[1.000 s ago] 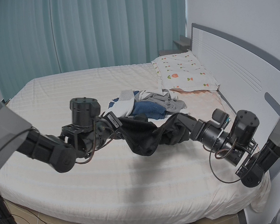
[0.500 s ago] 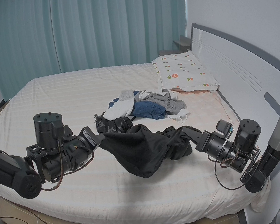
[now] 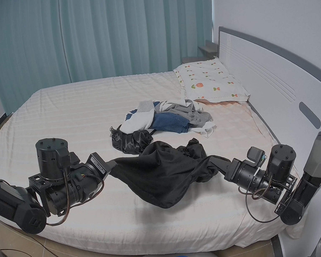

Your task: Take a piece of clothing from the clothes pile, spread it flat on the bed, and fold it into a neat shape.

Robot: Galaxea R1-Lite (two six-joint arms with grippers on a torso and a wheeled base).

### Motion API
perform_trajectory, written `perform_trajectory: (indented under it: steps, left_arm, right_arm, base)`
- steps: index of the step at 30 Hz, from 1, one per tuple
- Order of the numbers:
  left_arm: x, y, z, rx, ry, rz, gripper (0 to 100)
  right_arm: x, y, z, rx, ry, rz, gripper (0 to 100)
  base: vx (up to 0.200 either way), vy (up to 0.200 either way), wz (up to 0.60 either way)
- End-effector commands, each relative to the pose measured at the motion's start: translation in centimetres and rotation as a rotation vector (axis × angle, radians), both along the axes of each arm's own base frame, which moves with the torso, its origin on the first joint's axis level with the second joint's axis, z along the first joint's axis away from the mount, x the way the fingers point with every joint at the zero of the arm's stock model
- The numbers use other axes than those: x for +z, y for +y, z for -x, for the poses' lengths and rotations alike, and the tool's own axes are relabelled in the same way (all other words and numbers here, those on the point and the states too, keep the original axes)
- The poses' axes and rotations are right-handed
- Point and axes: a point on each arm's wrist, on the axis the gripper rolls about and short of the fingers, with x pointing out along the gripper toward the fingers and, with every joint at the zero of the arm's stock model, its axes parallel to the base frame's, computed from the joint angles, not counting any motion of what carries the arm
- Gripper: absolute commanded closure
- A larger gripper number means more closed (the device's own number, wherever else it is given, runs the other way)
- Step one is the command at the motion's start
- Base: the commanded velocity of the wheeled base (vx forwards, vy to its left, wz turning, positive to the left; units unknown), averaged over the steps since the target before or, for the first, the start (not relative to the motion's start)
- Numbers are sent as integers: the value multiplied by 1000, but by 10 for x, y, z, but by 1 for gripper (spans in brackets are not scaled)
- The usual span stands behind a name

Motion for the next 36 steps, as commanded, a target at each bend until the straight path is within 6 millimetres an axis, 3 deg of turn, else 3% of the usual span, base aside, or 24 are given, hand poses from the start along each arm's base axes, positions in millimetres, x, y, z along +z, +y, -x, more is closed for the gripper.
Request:
perform_trajectory:
  steps: [1,36]
  left_arm:
    - [1,4,-3,19,4,20,100]
    - [15,13,-3,57,-48,40,100]
  right_arm:
    - [2,0,1,1,-10,-5,100]
    - [15,3,-4,-97,-69,-24,100]
  base:
    - [0,0,0]
    - [0,194,0]
